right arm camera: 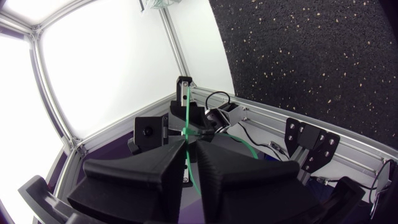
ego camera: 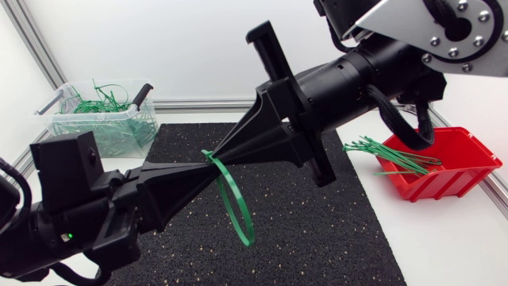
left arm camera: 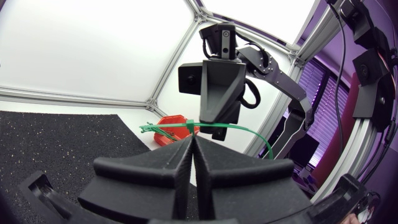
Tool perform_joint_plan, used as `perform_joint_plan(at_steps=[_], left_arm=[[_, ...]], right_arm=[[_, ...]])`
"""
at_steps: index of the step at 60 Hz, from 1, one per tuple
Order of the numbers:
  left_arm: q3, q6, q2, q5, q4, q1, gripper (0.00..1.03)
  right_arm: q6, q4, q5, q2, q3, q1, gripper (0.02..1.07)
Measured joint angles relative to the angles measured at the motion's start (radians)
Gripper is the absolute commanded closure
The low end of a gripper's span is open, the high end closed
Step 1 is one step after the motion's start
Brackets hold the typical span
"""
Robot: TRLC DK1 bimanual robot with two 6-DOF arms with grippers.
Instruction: Take a green cable tie from the red box, thread the tail through the head to close it, then place it in the transparent bin on the left.
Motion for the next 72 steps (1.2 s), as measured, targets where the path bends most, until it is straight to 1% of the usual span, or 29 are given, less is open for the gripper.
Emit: perform_joint_plan(at_steps=[4,7,15,18,23,29,36,40,46,49,51,56,62,72], left_arm=[[0.0,0.0,0.002,0.037,0.003,0.027,0.99],[0.0,0.0,0.01,0.06,0.003,0.047,0.99],[0.0,0.001,0.033,0.122,-0.003,0.083,0.99],[0.0,0.005,0.034,0.142,-0.018,0.097,0.99],[0.003,0.03,0.037,0.172,-0.075,0.12,0.99],[0.02,0.073,0.043,0.178,-0.171,0.132,0.99],[0.064,0.133,0.052,0.18,-0.283,0.153,0.99],[0.098,0.166,0.062,0.179,-0.34,0.171,0.99],[0.14,0.208,0.076,0.167,-0.406,0.197,0.99],[0.156,0.228,0.079,0.164,-0.435,0.202,0.99],[0.163,0.237,0.08,0.164,-0.449,0.204,0.99],[0.167,0.264,0.076,0.164,-0.453,0.201,0.99],[0.166,0.292,0.056,0.164,-0.436,0.173,0.99],[0.138,0.361,0.001,0.164,-0.359,0.096,0.99]], right_arm=[[-0.012,0.0,0.008,-0.003,-0.006,-0.018,0.64],[-0.023,-0.001,0.011,-0.007,-0.01,-0.027,0.6],[-0.064,-0.005,0.011,-0.021,-0.011,-0.041,0.59],[-0.08,-0.006,0.015,-0.024,-0.011,-0.049,0.56],[-0.122,-0.013,0.035,-0.024,-0.011,-0.072,0.55],[-0.202,-0.051,0.101,-0.016,-0.011,-0.088,0.45],[-0.296,-0.084,0.176,0.008,-0.011,-0.093,0.44],[-0.34,-0.09,0.241,0.01,-0.005,-0.095,0.34],[-0.431,-0.14,0.281,0.01,0.026,-0.101,0.28],[-0.469,-0.143,0.3,0.01,0.035,-0.101,0.26],[-0.487,-0.144,0.304,0.01,0.036,-0.101,0.23],[-0.526,-0.158,0.307,0.014,0.036,-0.099,0.18],[-0.556,-0.163,0.299,0.029,0.036,-0.089,0.18],[-0.573,-0.178,0.261,0.063,0.05,-0.041,0.19]])
